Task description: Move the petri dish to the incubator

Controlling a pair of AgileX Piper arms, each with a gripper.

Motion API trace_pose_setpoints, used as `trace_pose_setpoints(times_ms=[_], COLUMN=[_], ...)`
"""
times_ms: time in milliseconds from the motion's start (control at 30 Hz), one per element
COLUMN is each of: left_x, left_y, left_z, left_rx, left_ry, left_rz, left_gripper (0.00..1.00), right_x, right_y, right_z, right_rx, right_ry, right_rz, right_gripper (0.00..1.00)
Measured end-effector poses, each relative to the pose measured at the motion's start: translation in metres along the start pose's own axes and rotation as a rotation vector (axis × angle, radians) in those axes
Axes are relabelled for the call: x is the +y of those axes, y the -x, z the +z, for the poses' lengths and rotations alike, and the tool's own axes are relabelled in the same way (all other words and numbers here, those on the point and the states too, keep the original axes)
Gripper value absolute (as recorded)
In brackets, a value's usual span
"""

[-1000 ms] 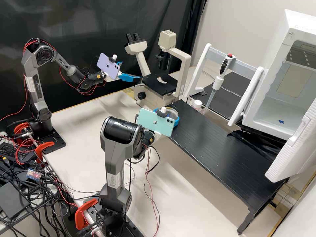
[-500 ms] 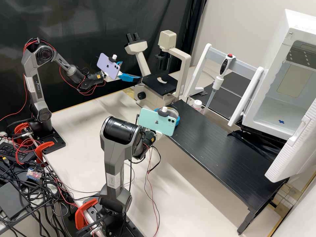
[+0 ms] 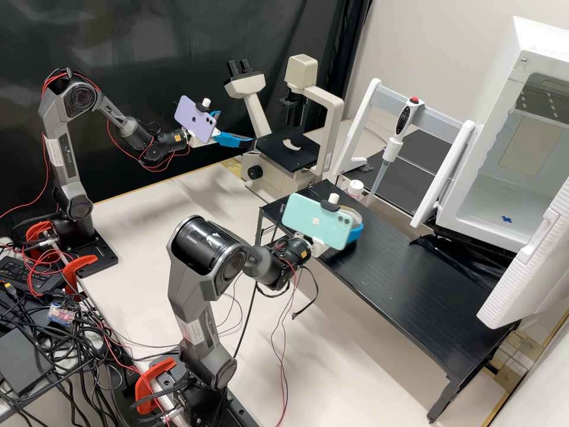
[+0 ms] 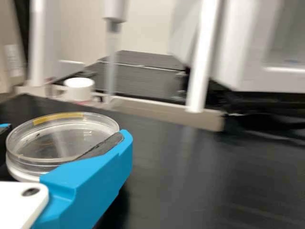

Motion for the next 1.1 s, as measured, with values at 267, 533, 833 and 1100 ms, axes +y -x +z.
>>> trace_pose_setpoints(times_ms=[267, 533, 833, 1100], left_x=[0.000, 0.000, 0.000, 0.000], left_y=[0.000, 0.000, 0.000, 0.000], left_z=[0.000, 0.000, 0.000, 0.000], left_rx=[0.000, 0.000, 0.000, 0.000], left_ry=[0.000, 0.000, 0.000, 0.000], left_rz=[0.000, 0.000, 0.000, 0.000], left_gripper=[1.00, 1.00, 1.00, 1.00], right_x=[0.047, 0.088, 0.136, 0.158], right_y=[-0.010, -0.021, -0.039, -0.061], right_z=[0.040, 0.066, 0.084, 0.084], right_rx=[-0.094, -0.136, -0.200, -0.220], right_ry=[-0.076, -0.077, -0.068, -0.061], right_rz=[0.121, 0.219, 0.305, 0.335], right_gripper=[0.00, 0.00, 0.00, 0.00])
